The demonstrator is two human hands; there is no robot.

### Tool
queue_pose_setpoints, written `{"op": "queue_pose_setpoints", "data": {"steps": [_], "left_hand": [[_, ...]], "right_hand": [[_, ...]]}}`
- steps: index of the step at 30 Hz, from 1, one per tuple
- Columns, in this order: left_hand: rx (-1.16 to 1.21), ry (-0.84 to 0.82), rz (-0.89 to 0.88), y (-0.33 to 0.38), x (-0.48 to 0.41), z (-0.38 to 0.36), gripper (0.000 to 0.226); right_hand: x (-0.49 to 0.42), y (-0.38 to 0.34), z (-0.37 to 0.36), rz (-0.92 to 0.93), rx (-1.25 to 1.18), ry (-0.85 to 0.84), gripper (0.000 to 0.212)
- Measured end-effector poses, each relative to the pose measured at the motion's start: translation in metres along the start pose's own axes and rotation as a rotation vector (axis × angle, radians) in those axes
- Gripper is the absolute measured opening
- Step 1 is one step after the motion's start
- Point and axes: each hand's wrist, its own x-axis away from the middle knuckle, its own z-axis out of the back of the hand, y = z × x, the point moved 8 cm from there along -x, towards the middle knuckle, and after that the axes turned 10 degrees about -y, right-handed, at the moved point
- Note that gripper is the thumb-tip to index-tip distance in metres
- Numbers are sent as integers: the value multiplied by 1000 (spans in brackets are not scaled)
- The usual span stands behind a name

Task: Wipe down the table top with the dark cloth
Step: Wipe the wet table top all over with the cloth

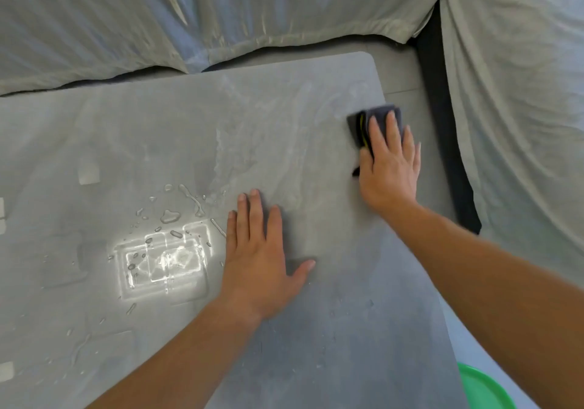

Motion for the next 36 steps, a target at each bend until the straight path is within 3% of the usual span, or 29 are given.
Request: {"op": "queue_pose_setpoints", "data": {"steps": [3,9,12,17,22,24,26,31,36], "left_hand": [[10,-6,-35,-2,2,-1,102],[15,20,-81,-4,14,4,92],[-19,21,-92,0,31,-7,88],[-27,33,-59,9,63,-28,87],[-29,-25,-45,5,91,-39,94],[-64,-51,-44,1,99,-44,95],[-88,-76,-32,-4,104,-49,96],[-80,-49,-49,-13,109,-50,97],[-88,-57,-102,-25,125,-50,101]], "right_hand": [[-4,5,1,12,8,-12,55],[136,14,-52,267,184,-89,56],[109,5,-42,320,129,-101,58],[39,-36,-28,181,38,-12,56],[152,-52,-75,651,266,-114,53],[158,-45,-78,754,327,-174,53],[132,-50,-69,715,320,-145,54],[111,-74,-68,332,102,-67,55],[214,-47,-102,629,237,-232,54]]}}
